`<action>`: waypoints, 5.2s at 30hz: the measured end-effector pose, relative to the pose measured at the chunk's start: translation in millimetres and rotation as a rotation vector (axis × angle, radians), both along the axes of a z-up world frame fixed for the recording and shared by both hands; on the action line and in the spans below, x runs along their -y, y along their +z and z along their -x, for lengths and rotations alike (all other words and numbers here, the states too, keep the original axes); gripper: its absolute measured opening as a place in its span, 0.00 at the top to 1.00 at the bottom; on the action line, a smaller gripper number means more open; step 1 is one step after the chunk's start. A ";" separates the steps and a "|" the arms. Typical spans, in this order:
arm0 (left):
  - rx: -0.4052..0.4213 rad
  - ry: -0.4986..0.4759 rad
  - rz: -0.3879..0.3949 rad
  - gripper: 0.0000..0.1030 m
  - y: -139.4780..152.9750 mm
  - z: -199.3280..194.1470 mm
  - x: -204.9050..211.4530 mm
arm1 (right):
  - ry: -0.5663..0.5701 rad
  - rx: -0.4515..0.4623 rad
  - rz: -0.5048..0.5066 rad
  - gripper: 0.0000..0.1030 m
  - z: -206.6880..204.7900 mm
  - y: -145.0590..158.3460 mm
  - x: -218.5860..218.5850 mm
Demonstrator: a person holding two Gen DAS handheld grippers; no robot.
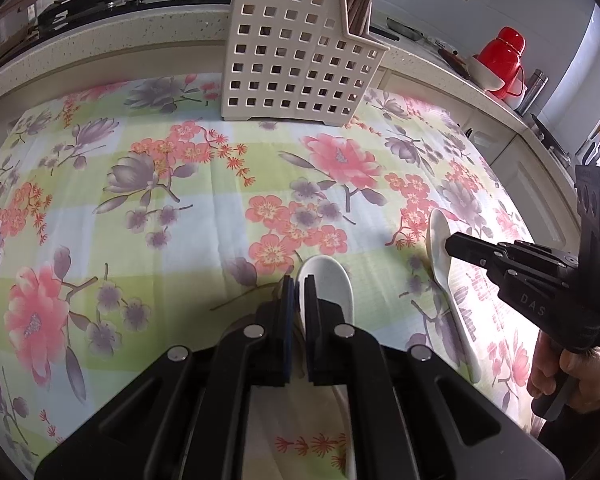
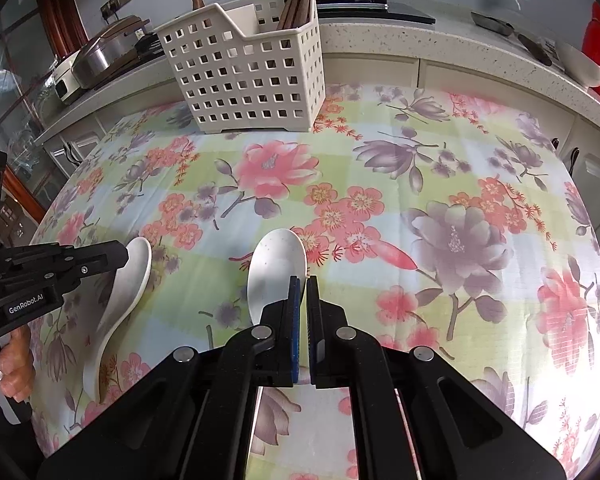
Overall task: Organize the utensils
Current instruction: 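Close the left tool on a white spoon handle while the right tool grasps the other spoon, then lift both white spoons upright and carry them over the white basket, then lower both spoons into the basket beside the chopsticks and open both tools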
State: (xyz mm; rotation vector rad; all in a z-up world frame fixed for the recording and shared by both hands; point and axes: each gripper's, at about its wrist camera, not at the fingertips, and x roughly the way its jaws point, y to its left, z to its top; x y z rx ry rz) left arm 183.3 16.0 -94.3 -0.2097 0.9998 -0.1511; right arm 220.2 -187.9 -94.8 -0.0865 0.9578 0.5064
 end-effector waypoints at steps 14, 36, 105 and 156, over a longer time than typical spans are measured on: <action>-0.001 -0.020 -0.013 0.94 -1.6 -2.9 6.4 | 0.006 -0.004 0.003 0.95 -8.6 -4.1 -1.9; 0.033 -0.026 -0.028 0.95 8.8 6.5 7.7 | -0.006 0.036 -0.022 0.57 -0.1 12.3 6.8; 0.167 0.000 -0.103 0.96 69.0 28.3 4.2 | 0.027 0.181 -0.073 0.98 30.0 75.8 10.4; 0.469 0.085 -0.189 0.96 262.4 -114.0 -26.0 | -0.074 0.503 -0.119 0.98 -106.2 241.5 -46.0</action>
